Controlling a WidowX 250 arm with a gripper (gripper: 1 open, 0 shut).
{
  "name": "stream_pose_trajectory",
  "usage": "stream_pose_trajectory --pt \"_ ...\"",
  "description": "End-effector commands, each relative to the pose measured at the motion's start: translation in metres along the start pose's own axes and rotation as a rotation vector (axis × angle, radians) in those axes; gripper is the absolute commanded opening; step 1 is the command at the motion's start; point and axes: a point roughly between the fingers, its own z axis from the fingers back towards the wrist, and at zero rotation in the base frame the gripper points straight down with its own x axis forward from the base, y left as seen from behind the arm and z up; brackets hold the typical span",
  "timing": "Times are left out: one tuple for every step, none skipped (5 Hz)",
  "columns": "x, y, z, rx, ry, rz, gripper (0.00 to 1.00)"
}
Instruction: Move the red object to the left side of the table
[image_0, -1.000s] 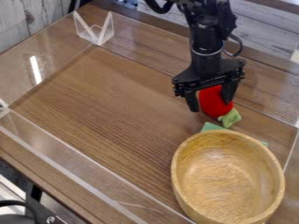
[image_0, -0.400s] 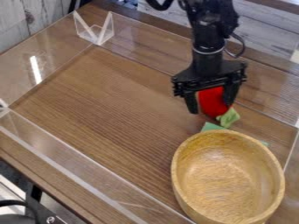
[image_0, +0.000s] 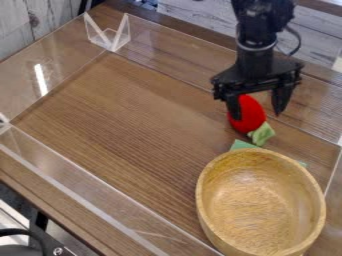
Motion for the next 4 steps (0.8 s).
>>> stream_pose_trajectory --pt "0.014 -0.008 0.018 -0.050 -0.048 -0.037 1.00" --pt "0.021 -0.007 0.014 -0.035 -0.067 0.006 1.00" --pt "0.028 -0.004 0.009 -0.018 -0.083 0.059 1.00" --pt "0.027 -0.008 -0.008 -0.005 -0.063 -0.001 1.00"
